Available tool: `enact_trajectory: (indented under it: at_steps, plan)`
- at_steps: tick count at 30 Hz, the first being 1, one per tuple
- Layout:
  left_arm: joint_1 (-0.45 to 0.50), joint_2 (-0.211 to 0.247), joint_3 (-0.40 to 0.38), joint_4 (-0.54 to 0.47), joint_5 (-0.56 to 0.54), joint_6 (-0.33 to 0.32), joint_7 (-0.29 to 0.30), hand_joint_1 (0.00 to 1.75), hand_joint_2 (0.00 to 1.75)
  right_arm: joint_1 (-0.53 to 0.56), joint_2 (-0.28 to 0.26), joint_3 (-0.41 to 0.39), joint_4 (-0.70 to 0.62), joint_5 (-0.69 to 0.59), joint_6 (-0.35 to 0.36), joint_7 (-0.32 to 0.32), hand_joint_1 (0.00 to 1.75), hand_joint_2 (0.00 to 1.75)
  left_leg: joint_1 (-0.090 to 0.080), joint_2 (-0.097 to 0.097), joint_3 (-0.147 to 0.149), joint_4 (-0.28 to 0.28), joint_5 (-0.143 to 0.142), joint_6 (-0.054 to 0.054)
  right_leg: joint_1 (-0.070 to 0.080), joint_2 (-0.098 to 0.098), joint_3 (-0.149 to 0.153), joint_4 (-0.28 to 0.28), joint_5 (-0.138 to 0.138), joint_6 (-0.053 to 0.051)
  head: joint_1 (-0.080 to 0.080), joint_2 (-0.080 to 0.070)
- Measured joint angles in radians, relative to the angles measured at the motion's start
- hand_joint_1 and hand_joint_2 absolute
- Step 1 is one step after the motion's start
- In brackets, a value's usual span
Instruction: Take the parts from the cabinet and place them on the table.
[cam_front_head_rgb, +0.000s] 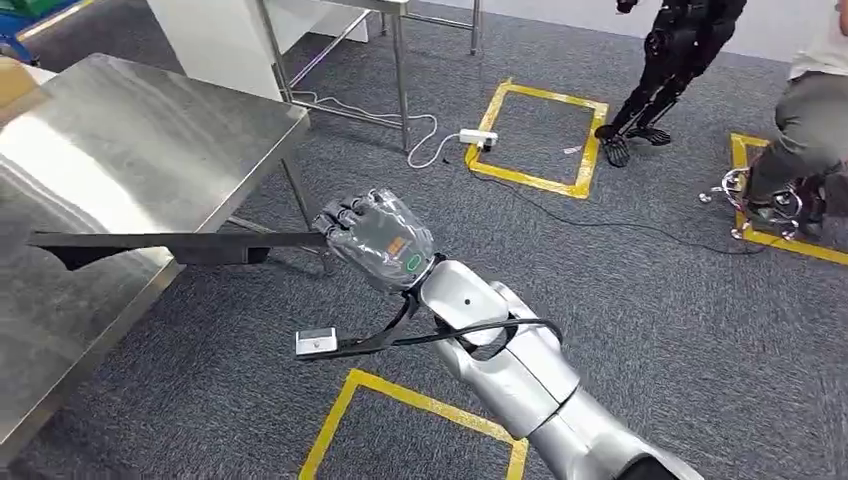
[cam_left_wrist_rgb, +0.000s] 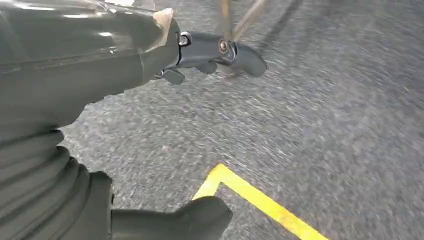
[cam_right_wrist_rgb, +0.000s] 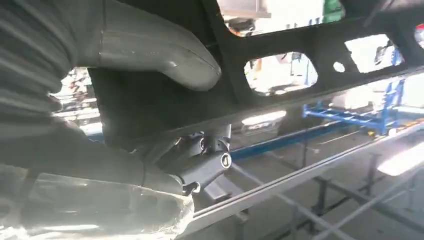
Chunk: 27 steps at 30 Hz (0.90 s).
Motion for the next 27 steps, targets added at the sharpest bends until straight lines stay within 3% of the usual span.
enact_trajectory:
  at_steps: [1, 2, 3, 4, 7, 8, 9, 10, 12, 13, 14, 15, 16, 17, 18, 19, 21, 22, 23, 24, 25, 27]
  plan:
    - [0.000, 0.001, 0.000, 0.000, 0.000, 0.000, 0.000, 0.00, 1.75, -0.001, 0.001, 0.000, 0.000, 0.000, 0.000, 0.000, 1.73, 1.75, -0.001, 0.019, 0.053, -0.088, 0.036, 0.002, 0.001, -0.010, 0.001, 0.000, -0.001, 0.000, 0.000, 0.000]
    - [-0.001, 0.002, 0.000, 0.000, 0.000, 0.000, 0.000, 0.00, 1.75, -0.002, 0.002, 0.000, 0.000, 0.000, 0.000, 0.000, 1.73, 1.75, -0.002, 0.057, 0.100, -0.163, 0.057, 0.007, 0.004, -0.018, 0.002, 0.001, -0.001, 0.001, -0.001, 0.000]
    - [-0.005, 0.003, 0.000, 0.000, -0.001, 0.000, 0.000, 0.00, 1.75, -0.002, 0.002, -0.001, -0.001, -0.001, 0.000, 0.000, 1.73, 1.75, -0.017, 0.077, 0.111, -0.192, 0.046, 0.009, 0.017, -0.026, -0.002, 0.004, -0.006, 0.007, -0.001, 0.000]
    - [-0.005, 0.002, 0.000, 0.000, -0.002, 0.001, 0.000, 0.00, 1.75, -0.003, 0.001, -0.002, 0.000, -0.001, 0.000, 0.000, 1.73, 1.75, -0.015, 0.061, 0.106, -0.192, 0.051, 0.022, 0.019, -0.036, -0.002, 0.003, -0.006, 0.008, 0.005, 0.000]
    - [0.000, 0.003, 0.000, 0.000, -0.006, 0.002, 0.000, 0.00, 1.75, -0.004, 0.003, -0.002, -0.001, -0.002, 0.000, 0.000, 1.73, 1.75, -0.017, 0.030, 0.103, -0.200, 0.056, 0.039, 0.024, -0.064, 0.005, 0.001, -0.011, 0.019, 0.003, 0.000]
    - [0.001, 0.002, 0.000, 0.000, -0.008, 0.002, 0.000, 0.00, 1.75, -0.005, 0.003, -0.002, -0.001, -0.002, 0.000, 0.000, 1.73, 1.75, -0.009, 0.022, 0.108, -0.206, 0.062, 0.047, 0.015, -0.025, -0.009, 0.016, -0.021, 0.026, 0.003, 0.000]
    - [-0.002, 0.001, 0.000, 0.000, -0.008, 0.002, 0.000, 0.00, 1.75, -0.006, 0.003, -0.002, -0.001, -0.002, 0.000, 0.000, 1.73, 1.75, -0.007, 0.014, 0.106, -0.207, 0.065, 0.054, 0.011, 0.021, -0.024, 0.054, -0.042, 0.026, 0.004, 0.000]
    - [-0.004, 0.002, 0.000, 0.000, -0.008, 0.002, 0.000, 0.00, 1.75, -0.006, 0.001, -0.003, -0.001, -0.003, 0.000, 0.000, 1.73, 1.75, -0.007, 0.006, 0.105, -0.207, 0.067, 0.057, 0.007, 0.044, -0.055, 0.123, -0.074, 0.022, 0.006, 0.000]
    - [-0.005, 0.002, 0.000, 0.000, -0.009, 0.002, 0.000, 0.00, 1.75, -0.004, -0.007, -0.003, -0.001, -0.004, 0.000, 0.000, 1.73, 1.75, -0.007, -0.022, 0.103, -0.206, 0.067, 0.058, 0.003, 0.054, -0.131, 0.283, -0.129, 0.023, 0.006, 0.000]
    - [-0.004, 0.001, 0.000, 0.000, -0.009, 0.002, 0.000, 0.00, 1.75, 0.000, -0.010, -0.002, 0.000, -0.004, 0.000, 0.000, 1.73, 1.75, -0.007, -0.035, 0.103, -0.206, 0.068, 0.058, 0.001, 0.055, -0.150, 0.322, -0.133, 0.029, 0.006, 0.000]
    - [-0.003, 0.001, 0.000, 0.000, -0.009, 0.002, 0.000, 0.00, 1.75, 0.002, -0.013, -0.002, 0.000, -0.004, 0.000, 0.000, 1.73, 1.75, -0.006, -0.048, 0.103, -0.206, 0.068, 0.057, 0.000, 0.055, -0.143, 0.303, -0.119, 0.037, 0.007, 0.000]
    - [-0.002, 0.000, 0.000, 0.000, -0.009, 0.002, -0.001, 0.00, 1.75, 0.002, -0.014, -0.002, 0.000, -0.004, 0.000, 0.000, 1.73, 1.75, -0.005, -0.062, 0.103, -0.206, 0.069, 0.055, -0.003, 0.057, -0.116, 0.246, -0.091, 0.046, 0.007, 0.000]
    - [-0.002, -0.001, 0.000, 0.000, -0.010, 0.002, -0.001, 0.00, 1.75, 0.001, -0.014, -0.002, 0.000, -0.005, 0.000, 0.000, 1.73, 1.75, -0.003, -0.074, 0.103, -0.205, 0.071, 0.052, -0.009, 0.064, -0.077, 0.163, -0.055, 0.056, 0.006, 0.000]
    - [-0.003, -0.001, 0.000, 0.000, -0.011, 0.002, -0.002, 0.00, 1.75, 0.000, -0.014, -0.002, 0.000, -0.005, 0.000, 0.000, 1.73, 1.75, -0.001, -0.087, 0.103, -0.205, 0.073, 0.048, -0.015, 0.088, -0.028, 0.062, -0.018, 0.062, 0.007, 0.000]
    - [-0.005, -0.001, 0.000, 0.000, -0.011, 0.002, -0.002, 0.00, 1.75, -0.001, -0.015, -0.002, 0.000, -0.005, 0.000, 0.000, 1.73, 1.75, -0.003, -0.095, 0.099, -0.204, 0.074, 0.041, -0.020, 0.126, -0.010, 0.011, -0.014, 0.061, 0.008, 0.000]
    - [-0.005, -0.001, 0.000, 0.000, -0.011, 0.002, -0.002, 0.00, 1.75, -0.002, -0.015, -0.002, 0.000, -0.006, 0.000, -0.001, 1.73, 1.75, -0.006, -0.108, 0.095, -0.202, 0.075, 0.034, -0.014, 0.114, -0.005, 0.008, -0.007, 0.051, 0.006, 0.000]
    - [-0.001, 0.000, 0.000, 0.000, -0.011, 0.002, -0.003, 0.00, 1.75, 0.000, -0.015, -0.002, 0.000, -0.007, 0.000, -0.001, 1.73, 1.75, 0.000, -0.118, 0.091, -0.210, 0.083, 0.022, -0.008, 0.101, -0.007, 0.012, -0.003, 0.042, 0.005, 0.000]
    - [0.001, 0.000, 0.000, 0.000, -0.012, 0.002, -0.003, 0.00, 1.75, -0.001, -0.013, -0.001, 0.000, -0.006, 0.000, -0.001, 1.73, 1.75, 0.002, -0.126, 0.089, -0.215, 0.088, 0.013, -0.012, 0.091, -0.004, 0.008, 0.001, 0.034, 0.006, 0.000]
    - [0.002, 0.000, 0.000, 0.000, -0.012, 0.002, -0.003, 0.00, 1.75, -0.002, -0.009, 0.000, 0.000, -0.006, 0.000, -0.001, 1.73, 1.75, 0.009, -0.116, 0.083, -0.205, 0.081, 0.011, -0.024, 0.081, -0.004, 0.000, 0.009, 0.023, 0.005, 0.000]
    - [0.001, -0.002, 0.000, 0.000, -0.014, 0.002, -0.004, 0.00, 1.75, -0.001, -0.006, 0.000, 0.000, -0.006, 0.000, -0.001, 1.73, 1.75, 0.000, -0.067, 0.072, -0.180, 0.061, 0.011, -0.019, 0.074, -0.004, 0.000, 0.010, 0.017, 0.003, 0.000]
    - [-0.002, 0.000, 0.000, 0.000, -0.014, 0.002, -0.004, 0.00, 1.75, -0.003, -0.006, 0.000, -0.001, -0.006, 0.000, -0.001, 1.73, 1.75, -0.001, -0.030, 0.045, -0.120, 0.020, 0.009, -0.015, 0.063, -0.004, 0.000, 0.009, 0.005, -0.005, 0.000]
    - [-0.006, 0.001, 0.000, 0.000, -0.013, 0.001, -0.004, 0.00, 1.75, -0.003, -0.008, -0.001, 0.000, -0.007, 0.000, -0.001, 1.73, 1.75, 0.000, -0.011, -0.023, 0.031, -0.055, 0.007, -0.007, 0.039, -0.006, 0.000, 0.007, 0.001, -0.003, 0.000]
